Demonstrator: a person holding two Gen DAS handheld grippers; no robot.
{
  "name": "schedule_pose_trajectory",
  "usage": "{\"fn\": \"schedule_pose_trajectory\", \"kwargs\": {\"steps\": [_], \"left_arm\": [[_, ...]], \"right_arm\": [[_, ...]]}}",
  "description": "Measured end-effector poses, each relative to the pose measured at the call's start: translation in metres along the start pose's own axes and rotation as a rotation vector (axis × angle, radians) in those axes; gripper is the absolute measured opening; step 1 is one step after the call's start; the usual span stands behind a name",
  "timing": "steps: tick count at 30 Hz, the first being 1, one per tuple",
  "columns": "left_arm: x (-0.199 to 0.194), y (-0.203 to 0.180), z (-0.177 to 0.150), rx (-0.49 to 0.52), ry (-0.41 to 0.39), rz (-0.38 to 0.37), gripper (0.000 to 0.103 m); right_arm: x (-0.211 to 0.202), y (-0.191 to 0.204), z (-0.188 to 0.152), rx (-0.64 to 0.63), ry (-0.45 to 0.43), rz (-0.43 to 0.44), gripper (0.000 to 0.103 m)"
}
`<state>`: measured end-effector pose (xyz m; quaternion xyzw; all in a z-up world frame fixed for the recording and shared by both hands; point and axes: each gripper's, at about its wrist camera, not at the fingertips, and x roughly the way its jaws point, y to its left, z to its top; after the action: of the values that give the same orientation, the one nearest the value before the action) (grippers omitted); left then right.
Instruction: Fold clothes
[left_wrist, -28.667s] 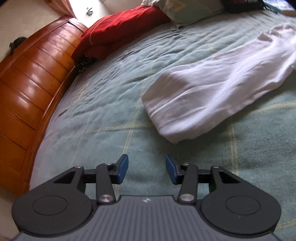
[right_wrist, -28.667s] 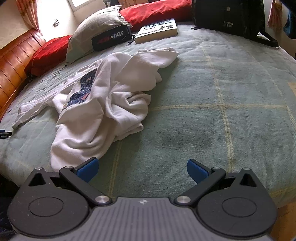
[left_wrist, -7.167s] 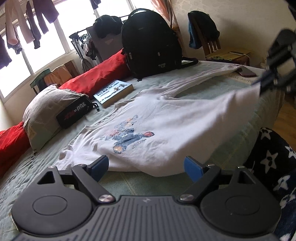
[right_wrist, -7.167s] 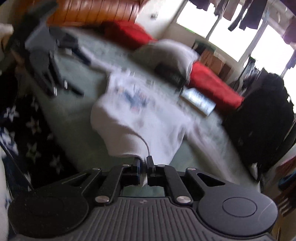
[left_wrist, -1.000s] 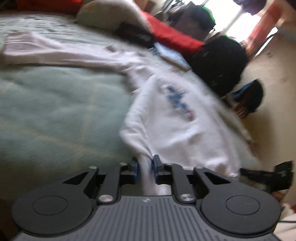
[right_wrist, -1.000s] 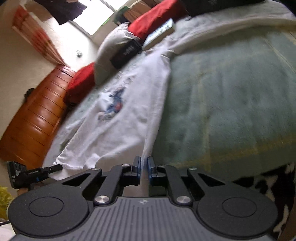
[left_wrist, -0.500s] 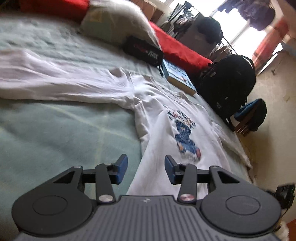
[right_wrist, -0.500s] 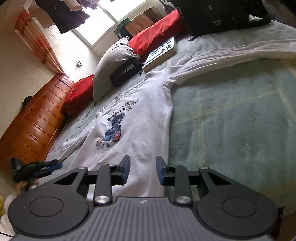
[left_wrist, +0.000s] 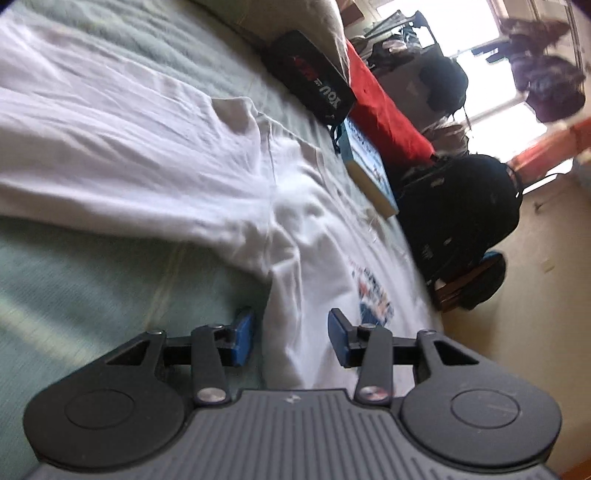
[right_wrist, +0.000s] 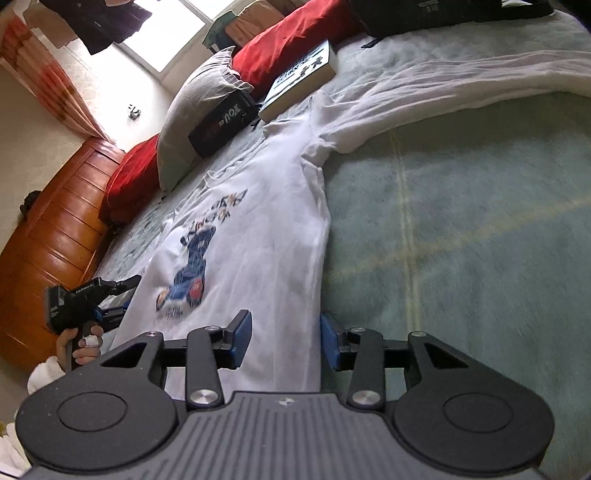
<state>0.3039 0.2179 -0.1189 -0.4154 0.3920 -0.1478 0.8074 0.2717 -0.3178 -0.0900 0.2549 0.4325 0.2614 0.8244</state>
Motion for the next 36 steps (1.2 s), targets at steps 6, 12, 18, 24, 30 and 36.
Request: {"fn": "schedule_pose_trajectory", "kwargs": {"steps": [6, 12, 18, 24, 30, 36], "left_arm": [[0.008, -0.006, 0.016, 0.065, -0.032, 0.076, 0.005], [-0.005, -0.024, 0.042, 0.18, -0.093, 0.172, 0.004], [0.007, -0.03, 0.051, 0.227, -0.048, 0.267, 0.008], [-0.021, -0.029, 0.024, 0.249, -0.034, 0.29, 0.018], [-0.061, -0.012, -0.02, 0.204, 0.004, 0.249, 0.022], [-0.097, -0.002, -0.064, 0.137, 0.02, 0.163, 0.028]], "right_arm": [[0.012, 0.0, 0.012, 0.006, -0.009, 0.019, 0.049], [0.012, -0.001, 0.014, 0.009, -0.011, 0.021, 0.049], [0.011, 0.003, 0.013, -0.002, -0.016, 0.004, 0.049], [0.002, 0.007, 0.01, -0.026, -0.021, -0.021, 0.054], [-0.007, 0.005, -0.002, -0.007, -0.029, -0.02, 0.055], [-0.016, 0.004, -0.02, 0.017, -0.032, -0.009, 0.056]]}}
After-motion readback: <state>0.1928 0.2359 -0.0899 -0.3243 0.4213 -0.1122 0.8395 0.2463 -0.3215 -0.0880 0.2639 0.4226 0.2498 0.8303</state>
